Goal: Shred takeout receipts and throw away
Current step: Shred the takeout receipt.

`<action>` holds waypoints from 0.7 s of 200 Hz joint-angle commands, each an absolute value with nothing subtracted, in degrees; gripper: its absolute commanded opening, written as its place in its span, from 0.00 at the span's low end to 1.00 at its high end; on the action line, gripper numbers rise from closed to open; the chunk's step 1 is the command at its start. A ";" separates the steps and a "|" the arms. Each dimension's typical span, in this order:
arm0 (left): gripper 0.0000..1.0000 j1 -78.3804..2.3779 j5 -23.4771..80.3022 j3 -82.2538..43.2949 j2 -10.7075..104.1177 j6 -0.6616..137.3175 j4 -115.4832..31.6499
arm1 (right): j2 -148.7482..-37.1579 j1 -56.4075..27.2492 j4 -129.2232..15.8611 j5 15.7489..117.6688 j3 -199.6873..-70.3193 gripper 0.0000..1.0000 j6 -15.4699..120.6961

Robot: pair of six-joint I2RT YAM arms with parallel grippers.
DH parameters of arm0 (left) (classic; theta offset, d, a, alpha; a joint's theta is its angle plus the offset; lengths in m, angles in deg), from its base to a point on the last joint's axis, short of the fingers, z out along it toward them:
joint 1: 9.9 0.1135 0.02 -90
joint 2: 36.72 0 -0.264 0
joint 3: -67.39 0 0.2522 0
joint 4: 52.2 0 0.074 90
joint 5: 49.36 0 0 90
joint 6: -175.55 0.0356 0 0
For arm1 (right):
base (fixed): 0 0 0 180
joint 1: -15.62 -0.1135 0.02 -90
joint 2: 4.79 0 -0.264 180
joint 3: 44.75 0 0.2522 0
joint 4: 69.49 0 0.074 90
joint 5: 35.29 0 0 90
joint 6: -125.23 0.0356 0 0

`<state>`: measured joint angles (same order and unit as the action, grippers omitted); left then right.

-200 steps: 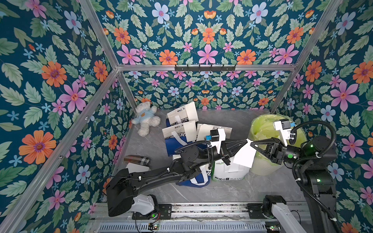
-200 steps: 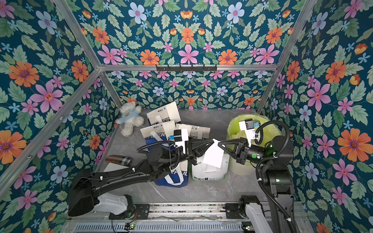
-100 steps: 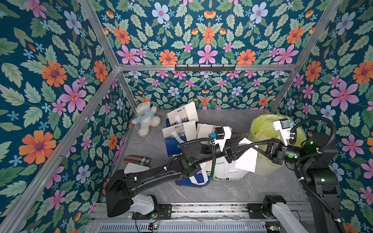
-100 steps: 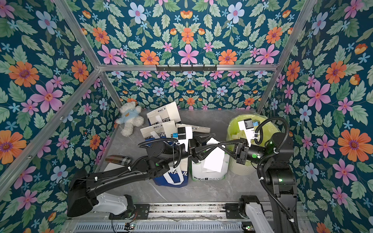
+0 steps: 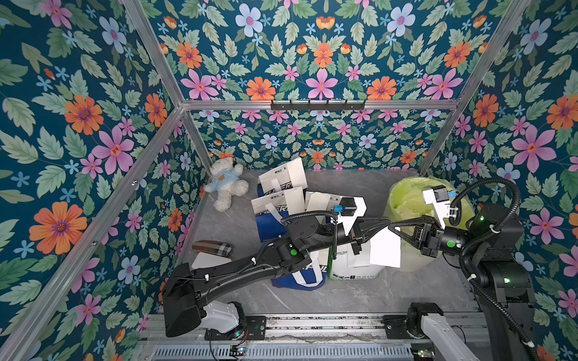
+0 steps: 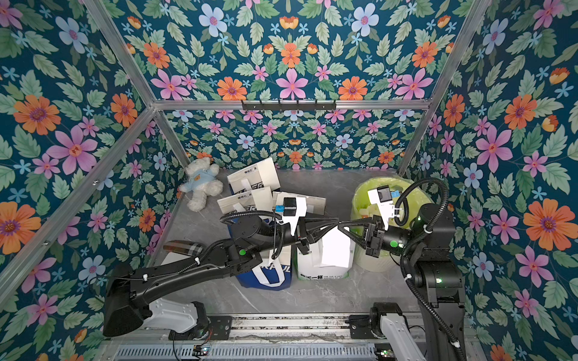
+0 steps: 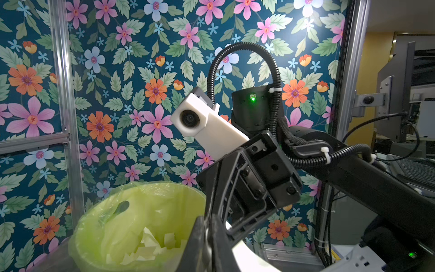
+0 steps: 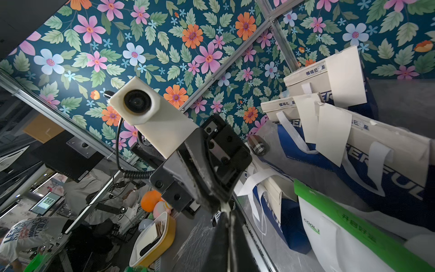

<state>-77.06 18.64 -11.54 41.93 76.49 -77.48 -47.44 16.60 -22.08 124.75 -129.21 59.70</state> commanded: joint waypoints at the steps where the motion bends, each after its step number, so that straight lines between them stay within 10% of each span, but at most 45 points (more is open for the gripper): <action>1: 0.10 -77.05 18.55 -11.21 40.56 76.74 -76.94 | -47.79 16.64 -20.36 122.70 -129.88 0.00 57.05; 140: 0.00 -77.05 18.27 -15.27 42.52 75.49 -68.00 | -47.29 13.40 -12.65 113.80 -131.99 0.00 48.71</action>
